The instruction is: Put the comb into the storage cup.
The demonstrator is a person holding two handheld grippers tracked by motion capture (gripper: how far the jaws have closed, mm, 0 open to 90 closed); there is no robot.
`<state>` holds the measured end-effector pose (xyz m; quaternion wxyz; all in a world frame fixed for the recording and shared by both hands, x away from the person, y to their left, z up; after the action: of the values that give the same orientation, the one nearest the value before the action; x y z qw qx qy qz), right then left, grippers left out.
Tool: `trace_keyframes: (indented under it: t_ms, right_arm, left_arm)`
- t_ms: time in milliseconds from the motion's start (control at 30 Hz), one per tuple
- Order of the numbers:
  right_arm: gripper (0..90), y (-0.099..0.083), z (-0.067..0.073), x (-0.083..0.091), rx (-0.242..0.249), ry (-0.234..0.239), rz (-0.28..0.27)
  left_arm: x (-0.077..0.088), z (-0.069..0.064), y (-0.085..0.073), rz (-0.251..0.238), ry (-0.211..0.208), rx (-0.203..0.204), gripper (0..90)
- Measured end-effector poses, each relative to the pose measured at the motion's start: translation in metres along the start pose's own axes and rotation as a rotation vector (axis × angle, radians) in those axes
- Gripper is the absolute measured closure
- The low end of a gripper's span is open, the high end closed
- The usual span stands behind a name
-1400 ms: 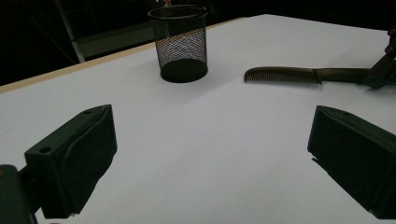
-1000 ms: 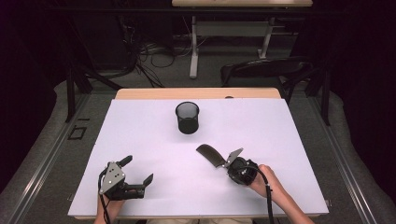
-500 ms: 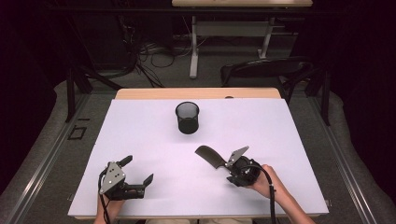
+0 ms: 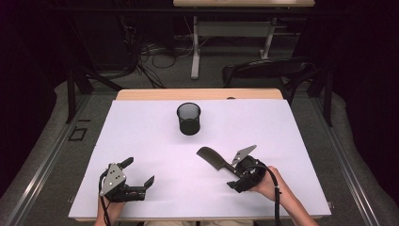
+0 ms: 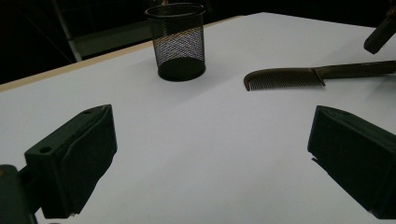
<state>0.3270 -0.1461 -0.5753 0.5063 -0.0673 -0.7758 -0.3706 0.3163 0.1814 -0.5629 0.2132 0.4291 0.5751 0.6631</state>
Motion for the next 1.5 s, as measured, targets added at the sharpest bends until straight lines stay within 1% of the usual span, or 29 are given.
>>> trace_keyframes:
  t_ms: [67, 133, 167, 233, 300, 367, 400, 467, 533, 700, 933, 1000, 1033, 1100, 1133, 1233, 1267, 1333, 1367, 1400, 1467, 1500]
  right_arm:
    - [28.9, 0.000, 0.000, 0.002, -0.013, -0.005, 0.003]
    - [27.3, 0.001, -0.001, 0.003, -0.007, -0.007, -0.005]
    - [22.6, 0.002, -0.003, 0.004, -0.011, -0.013, -0.009]
    - [19.2, 0.002, -0.003, 0.005, -0.024, -0.020, 0.000]
    - [15.9, 0.002, -0.004, 0.005, -0.030, -0.021, -0.006]
    - [14.8, 0.002, -0.006, 0.005, -0.032, -0.023, -0.004]
    - [14.1, 0.002, -0.006, 0.005, -0.045, -0.027, -0.006]
    - [12.3, 0.002, -0.007, 0.005, -0.043, -0.028, -0.005]
    - [10.5, 0.003, -0.007, 0.006, -0.053, -0.033, 0.000]
    - [7.3, 0.006, -0.007, 0.005, -0.040, -0.041, 0.000]
    - [3.6, 0.015, -0.008, 0.001, -0.042, -0.046, 0.010]
    - [2.8, 0.016, -0.008, 0.000, -0.037, -0.046, 0.010]
    - [2.3, 0.015, -0.008, 0.000, -0.042, -0.046, 0.022]
    - [2.0, 0.016, -0.009, -0.001, -0.035, -0.047, 0.015]
    - [1.3, 0.015, -0.010, -0.002, -0.044, -0.049, 0.025]
    - [0.5, 0.016, -0.011, -0.002, -0.042, -0.053, 0.023]
    - [0.0, 0.016, -0.012, -0.002, -0.043, -0.052, 0.028]
    - [0.0, 0.017, -0.014, -0.001, -0.048, -0.065, 0.043]
    - [0.0, 0.018, -0.016, -0.002, -0.045, -0.065, 0.039]
    - [0.0, 0.018, -0.016, -0.001, -0.054, -0.070, 0.050]
    - [0.0, 0.018, -0.018, -0.002, -0.045, -0.070, 0.052]
    - [0.0, 0.019, -0.021, -0.004, -0.043, -0.078, 0.071]
  left_arm:
    - [0.000, 0.000, 0.000, 0.002, 0.000, 0.000, 1.6]
    - [0.000, 0.001, 0.000, 0.005, 0.001, 0.001, 1.6]
    - [-0.001, 0.000, 0.000, 0.004, -0.003, 0.005, 1.6]
    - [-0.001, -0.001, 0.000, 0.002, -0.001, 0.005, 1.6]
    - [-0.002, -0.001, 0.001, 0.005, -0.005, -0.001, 1.6]
    - [-0.003, -0.002, 0.001, 0.007, -0.007, -0.002, 1.5]
    - [-0.003, -0.002, 0.001, 0.008, -0.010, -0.006, 1.5]
    - [-0.004, -0.003, 0.002, 0.007, -0.015, -0.006, 1.5]
    - [-0.005, -0.004, 0.002, 0.006, -0.019, -0.007, 1.4]
    - [-0.007, -0.004, 0.002, 0.011, -0.022, -0.007, 1.3]
    - [-0.005, -0.004, 0.003, 0.005, -0.020, -0.006, 1.3]
    - [-0.006, -0.005, 0.003, 0.009, -0.023, -0.007, 1.3]
    - [-0.006, -0.005, 0.003, 0.010, -0.024, -0.009, 1.2]
    - [-0.006, -0.005, 0.003, 0.007, -0.024, -0.005, 1.2]
    - [-0.006, -0.004, 0.003, 0.008, -0.023, -0.008, 1.2]
    - [-0.007, -0.004, 0.003, 0.006, -0.022, -0.006, 1.2]
    - [-0.007, -0.004, 0.003, 0.007, -0.020, -0.007, 1.2]
    - [-0.007, -0.005, 0.003, 0.009, -0.022, -0.007, 1.2]
    - [-0.007, -0.005, 0.003, 0.010, -0.020, -0.008, 1.2]
    - [-0.007, -0.005, 0.003, 0.010, -0.019, -0.008, 1.2]
    - [-0.007, -0.005, 0.003, 0.010, -0.018, -0.006, 1.2]
    - [-0.007, -0.004, 0.003, 0.010, -0.017, -0.007, 1.2]
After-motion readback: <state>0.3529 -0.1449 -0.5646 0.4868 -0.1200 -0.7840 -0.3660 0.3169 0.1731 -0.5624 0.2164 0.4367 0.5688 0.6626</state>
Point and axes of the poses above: each handheld gripper's, and its own axes: x roughly backward along the jaws, y roughly out of its top, z roughly to its left, the point moved 8 cm from there along -x, roughly forward along the jaws, and after that the axes turned 15 degrees about -y, right-handed, at the moved point
